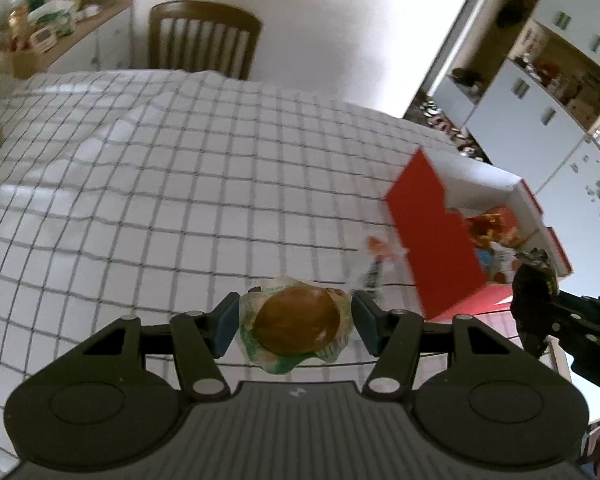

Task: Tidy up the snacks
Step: 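Carry the bun and black snack bag over the red box and lower them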

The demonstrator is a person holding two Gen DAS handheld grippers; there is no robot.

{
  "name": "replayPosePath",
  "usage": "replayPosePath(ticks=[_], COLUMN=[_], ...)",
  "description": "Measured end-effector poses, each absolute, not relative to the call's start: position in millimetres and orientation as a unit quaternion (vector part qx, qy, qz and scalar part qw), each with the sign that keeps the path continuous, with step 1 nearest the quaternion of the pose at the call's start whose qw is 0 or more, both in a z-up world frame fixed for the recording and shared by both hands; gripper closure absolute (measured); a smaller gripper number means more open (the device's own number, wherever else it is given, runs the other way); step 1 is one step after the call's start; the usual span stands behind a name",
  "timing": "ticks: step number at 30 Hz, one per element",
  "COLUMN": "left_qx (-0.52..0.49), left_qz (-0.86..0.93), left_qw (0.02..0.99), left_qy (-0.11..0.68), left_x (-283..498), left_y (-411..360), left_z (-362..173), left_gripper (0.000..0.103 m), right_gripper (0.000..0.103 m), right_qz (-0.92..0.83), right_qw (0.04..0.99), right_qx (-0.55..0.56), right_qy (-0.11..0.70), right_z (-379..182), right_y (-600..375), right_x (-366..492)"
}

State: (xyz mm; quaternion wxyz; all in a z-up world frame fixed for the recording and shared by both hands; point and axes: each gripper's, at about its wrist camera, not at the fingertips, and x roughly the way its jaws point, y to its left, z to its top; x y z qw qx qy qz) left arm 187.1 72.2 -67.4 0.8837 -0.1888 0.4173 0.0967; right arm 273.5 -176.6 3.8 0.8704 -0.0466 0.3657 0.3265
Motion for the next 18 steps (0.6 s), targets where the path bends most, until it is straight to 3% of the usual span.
replayPosePath(ticks=[18], left_qx=[-0.148], left_qz=[0.018], left_qw=[0.907], left_qy=[0.395], left_x=[263.7], left_y=[-33.4], left_z=[-22.1], left_gripper=[0.044], right_gripper=[0.072], right_qz=[0.285], right_qw=[0.893], right_qx=[-0.031], right_qy=[0.347], right_z=[16.6], right_y=[-259.3], right_x=[323.0])
